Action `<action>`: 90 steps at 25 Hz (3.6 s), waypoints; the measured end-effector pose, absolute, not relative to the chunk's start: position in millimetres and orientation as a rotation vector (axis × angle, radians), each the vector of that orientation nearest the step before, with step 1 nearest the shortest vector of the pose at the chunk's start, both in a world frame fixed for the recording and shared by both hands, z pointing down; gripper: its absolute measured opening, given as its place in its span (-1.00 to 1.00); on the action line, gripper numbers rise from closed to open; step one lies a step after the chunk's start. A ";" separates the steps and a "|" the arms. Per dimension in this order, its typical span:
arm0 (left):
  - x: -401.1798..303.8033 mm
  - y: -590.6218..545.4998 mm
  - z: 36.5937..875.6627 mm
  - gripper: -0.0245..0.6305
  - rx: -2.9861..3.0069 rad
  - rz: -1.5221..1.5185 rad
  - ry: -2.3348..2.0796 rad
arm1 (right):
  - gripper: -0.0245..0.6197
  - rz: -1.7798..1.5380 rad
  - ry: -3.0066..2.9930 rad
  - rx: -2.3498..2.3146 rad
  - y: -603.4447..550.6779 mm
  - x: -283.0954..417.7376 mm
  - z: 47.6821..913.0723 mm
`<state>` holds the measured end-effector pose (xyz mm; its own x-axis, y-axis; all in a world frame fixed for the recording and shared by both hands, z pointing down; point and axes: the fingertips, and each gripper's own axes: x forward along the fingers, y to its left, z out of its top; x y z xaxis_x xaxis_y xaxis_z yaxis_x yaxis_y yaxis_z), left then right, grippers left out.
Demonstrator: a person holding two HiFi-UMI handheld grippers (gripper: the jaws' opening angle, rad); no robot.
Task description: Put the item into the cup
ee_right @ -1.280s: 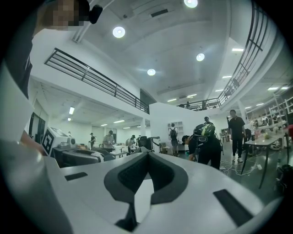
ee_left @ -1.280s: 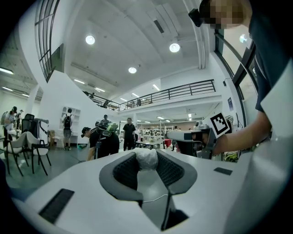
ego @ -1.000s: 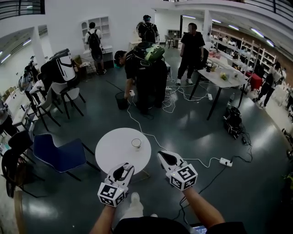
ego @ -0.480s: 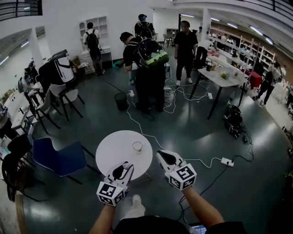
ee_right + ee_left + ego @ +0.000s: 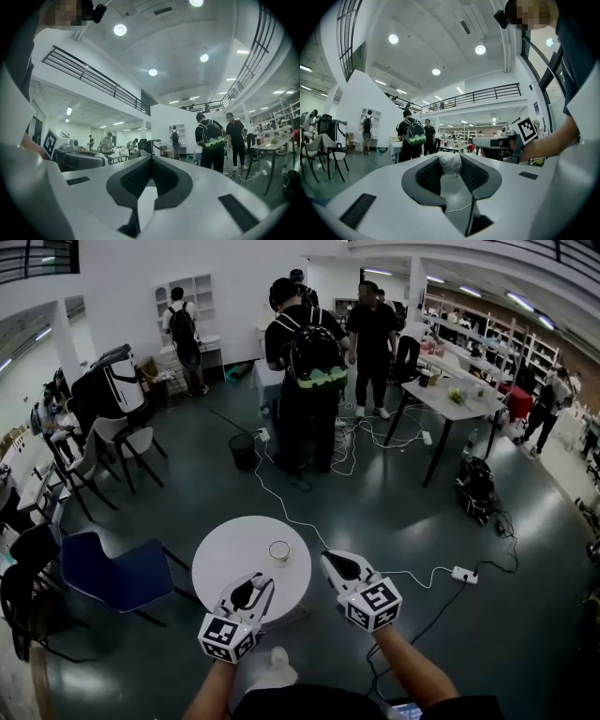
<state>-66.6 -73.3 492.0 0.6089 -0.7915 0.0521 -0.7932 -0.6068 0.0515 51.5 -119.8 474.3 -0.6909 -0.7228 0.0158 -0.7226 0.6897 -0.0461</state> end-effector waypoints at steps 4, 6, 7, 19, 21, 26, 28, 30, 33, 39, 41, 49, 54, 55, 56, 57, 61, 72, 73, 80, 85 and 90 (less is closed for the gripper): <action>-66.8 -99.2 496.2 -0.56 2.756 0.039 -1.351 | -0.87 -0.078 2.880 -1.239 -144.9 50.9 476.7; -65.1 -113.2 495.6 -0.56 2.757 0.039 -1.345 | -0.87 -0.081 2.878 -1.245 -158.1 52.8 476.4; -64.4 -120.9 495.6 -0.56 2.756 0.039 -1.341 | -0.87 -0.084 2.877 -1.250 -165.4 53.7 476.9; -76.4 -216.6 499.2 -0.56 2.758 0.054 -1.259 | -0.87 -0.129 2.857 -1.336 -255.9 45.6 479.2; -81.3 -233.0 498.9 -0.56 2.761 0.051 -1.248 | -0.87 -0.133 2.855 -1.351 -271.5 41.6 479.7; -98.4 -272.0 497.8 -0.56 2.762 0.055 -1.213 | -0.87 -0.143 2.849 -1.381 -311.4 25.6 478.3; -104.3 -287.3 500.1 -0.56 2.760 0.061 -1.208 | -0.87 -0.146 2.851 -1.385 -325.6 20.5 479.2; -108.7 -301.2 502.5 -0.56 2.756 0.063 -1.204 | -0.87 -0.150 2.856 -1.392 -337.5 17.4 480.8; -116.5 -321.7 505.3 -0.56 2.749 0.060 -1.189 | -0.87 -0.167 2.860 -1.411 -356.2 10.5 485.0; -134.8 -354.9 515.5 -0.56 2.739 0.069 -1.165 | -0.87 -0.195 2.868 -1.434 -389.3 -8.2 495.8; -142.7 -364.8 516.6 -0.56 2.734 0.069 -1.163 | -0.87 -0.198 2.873 -1.435 -399.3 -16.7 496.7; -164.0 -379.3 523.3 -0.56 2.717 0.075 -1.126 | -0.87 -0.232 2.868 -1.467 -415.5 -38.4 501.8; -179.0 -386.9 528.3 -0.56 2.721 0.076 -1.088 | -0.87 -0.242 2.858 -1.508 -423.0 -51.1 507.3; -180.1 -387.4 529.7 -0.56 2.721 0.079 -1.077 | -0.87 -0.249 2.856 -1.517 -424.1 -51.9 508.5; -181.6 -387.7 531.9 -0.56 2.721 0.084 -1.067 | -0.87 -0.257 2.853 -1.524 -424.8 -52.9 510.0; -183.7 -388.0 535.2 -0.56 2.722 0.090 -1.057 | -0.87 -0.266 2.851 -1.529 -425.2 -54.4 512.1; -191.4 -392.9 551.5 -0.56 2.713 0.108 -1.044 | -0.87 -0.288 2.846 -1.546 -426.5 -58.0 525.4; -162.8 -405.7 595.3 -0.56 2.685 0.183 -0.992 | -0.87 -0.387 2.829 -1.602 -432.6 -21.8 573.1; -159.0 -408.9 600.6 -0.56 2.686 0.194 -0.988 | -0.87 -0.399 2.822 -1.606 -434.7 -17.1 578.8; -131.2 -442.6 640.8 -0.56 2.657 0.273 -0.969 | -0.87 -0.482 2.827 -1.616 -464.3 10.4 620.4; -113.7 -468.6 680.8 -0.56 2.657 0.371 -0.931 | -0.87 -0.549 2.843 -1.613 -486.5 21.7 654.7; -99.6 -485.4 723.4 -0.56 2.658 0.464 -0.917 | -0.87 -0.609 2.861 -1.599 -493.2 33.4 688.2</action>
